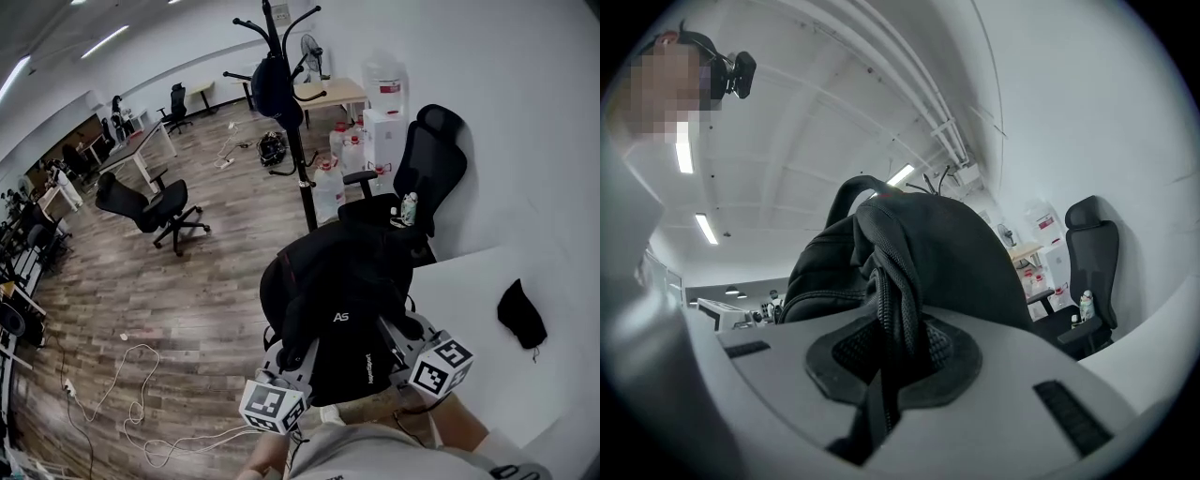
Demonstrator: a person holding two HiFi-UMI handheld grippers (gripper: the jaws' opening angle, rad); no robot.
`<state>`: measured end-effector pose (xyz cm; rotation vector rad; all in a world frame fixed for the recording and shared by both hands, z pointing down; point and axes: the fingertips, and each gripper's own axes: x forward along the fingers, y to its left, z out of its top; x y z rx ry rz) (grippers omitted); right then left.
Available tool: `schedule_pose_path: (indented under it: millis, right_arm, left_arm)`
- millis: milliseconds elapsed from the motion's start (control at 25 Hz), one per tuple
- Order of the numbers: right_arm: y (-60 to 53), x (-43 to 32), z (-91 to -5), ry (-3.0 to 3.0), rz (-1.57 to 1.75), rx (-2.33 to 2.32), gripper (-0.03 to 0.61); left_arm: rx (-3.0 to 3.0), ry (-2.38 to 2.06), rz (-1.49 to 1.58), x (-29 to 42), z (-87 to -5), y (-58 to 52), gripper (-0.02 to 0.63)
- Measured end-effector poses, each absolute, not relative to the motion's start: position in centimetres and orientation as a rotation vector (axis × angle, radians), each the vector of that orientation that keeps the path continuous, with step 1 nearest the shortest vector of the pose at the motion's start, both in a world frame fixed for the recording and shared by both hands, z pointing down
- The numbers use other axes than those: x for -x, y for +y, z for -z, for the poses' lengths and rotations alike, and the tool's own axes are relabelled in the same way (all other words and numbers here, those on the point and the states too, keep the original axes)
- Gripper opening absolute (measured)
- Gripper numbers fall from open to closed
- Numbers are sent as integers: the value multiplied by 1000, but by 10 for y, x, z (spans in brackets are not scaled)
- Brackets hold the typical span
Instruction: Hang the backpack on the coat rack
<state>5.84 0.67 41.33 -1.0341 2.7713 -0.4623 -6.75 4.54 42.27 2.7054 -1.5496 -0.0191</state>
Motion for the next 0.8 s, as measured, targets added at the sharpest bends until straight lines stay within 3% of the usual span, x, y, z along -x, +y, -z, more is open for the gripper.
schedule_pose_path:
  millis: [800]
  right_arm:
    - [-132, 10, -381, 2728, 391, 1125, 32]
  left_arm:
    - [-2810, -1440, 78, 138, -388, -96, 34]
